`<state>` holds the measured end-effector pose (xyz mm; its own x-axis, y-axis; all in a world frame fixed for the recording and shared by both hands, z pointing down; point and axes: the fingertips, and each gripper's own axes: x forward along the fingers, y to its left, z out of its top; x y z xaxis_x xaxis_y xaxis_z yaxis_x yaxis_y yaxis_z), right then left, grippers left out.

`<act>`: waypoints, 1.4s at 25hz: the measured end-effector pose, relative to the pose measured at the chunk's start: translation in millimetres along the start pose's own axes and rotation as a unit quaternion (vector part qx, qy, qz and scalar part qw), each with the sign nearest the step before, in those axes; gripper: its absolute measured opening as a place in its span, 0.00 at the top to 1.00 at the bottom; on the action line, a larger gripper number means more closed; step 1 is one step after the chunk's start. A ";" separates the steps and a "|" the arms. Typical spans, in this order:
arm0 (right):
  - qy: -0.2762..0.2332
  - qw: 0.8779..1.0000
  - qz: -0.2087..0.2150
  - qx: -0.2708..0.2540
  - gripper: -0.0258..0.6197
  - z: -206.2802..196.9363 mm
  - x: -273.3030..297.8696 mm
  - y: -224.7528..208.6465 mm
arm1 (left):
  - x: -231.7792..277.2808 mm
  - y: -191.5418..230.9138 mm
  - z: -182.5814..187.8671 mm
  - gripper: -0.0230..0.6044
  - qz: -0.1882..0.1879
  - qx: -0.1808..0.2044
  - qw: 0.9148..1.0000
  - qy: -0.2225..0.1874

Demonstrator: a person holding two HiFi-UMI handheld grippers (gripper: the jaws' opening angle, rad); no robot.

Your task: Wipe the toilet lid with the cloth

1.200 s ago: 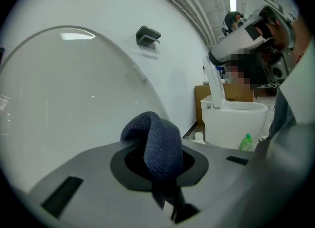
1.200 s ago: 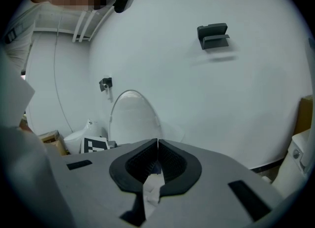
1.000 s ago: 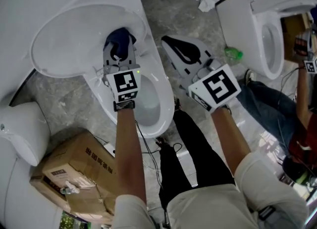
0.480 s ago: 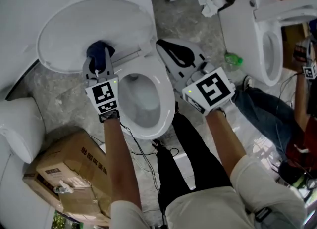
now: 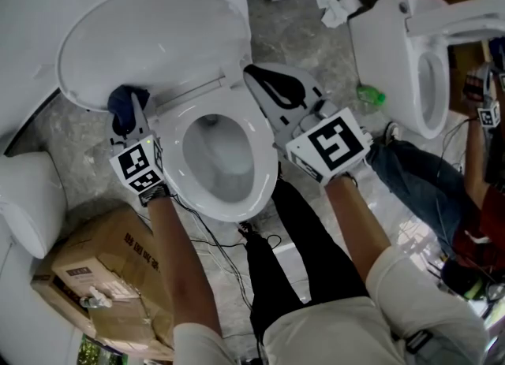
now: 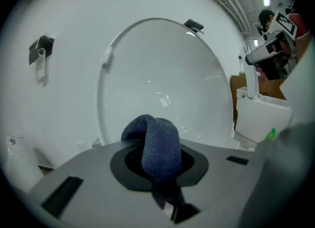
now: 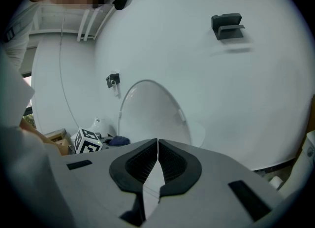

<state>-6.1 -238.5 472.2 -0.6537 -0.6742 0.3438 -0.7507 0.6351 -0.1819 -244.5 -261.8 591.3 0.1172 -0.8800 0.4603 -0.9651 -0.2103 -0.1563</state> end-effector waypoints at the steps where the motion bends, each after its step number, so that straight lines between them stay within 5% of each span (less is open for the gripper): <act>1: 0.001 1.000 0.000 0.001 0.91 -1.4 -0.4 -0.1 | -1.0 4.2 -5.7 0.88 0.005 -0.004 1.000 0.005; 12: 0.008 1.000 0.000 0.005 0.91 -16.2 -4.1 -10.9 | 9.1 -0.6 -39.7 0.88 0.020 -0.008 0.999 0.033; 24: 0.009 1.000 -0.014 0.018 0.91 -30.7 -16.3 -30.1 | 38.9 -59.5 -65.8 0.88 -0.033 -0.022 0.997 0.072; 35: 0.009 0.999 -0.043 0.025 0.91 -29.0 -42.7 -61.4 | 63.9 -149.9 -36.0 0.88 -0.105 -0.023 0.992 0.067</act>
<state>70.7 -237.9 495.5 -0.5855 -0.7183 0.3757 -0.8079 0.5552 -0.1975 -100.8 -271.1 675.6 0.2881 -0.7533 0.5913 -0.9326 -0.3609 -0.0053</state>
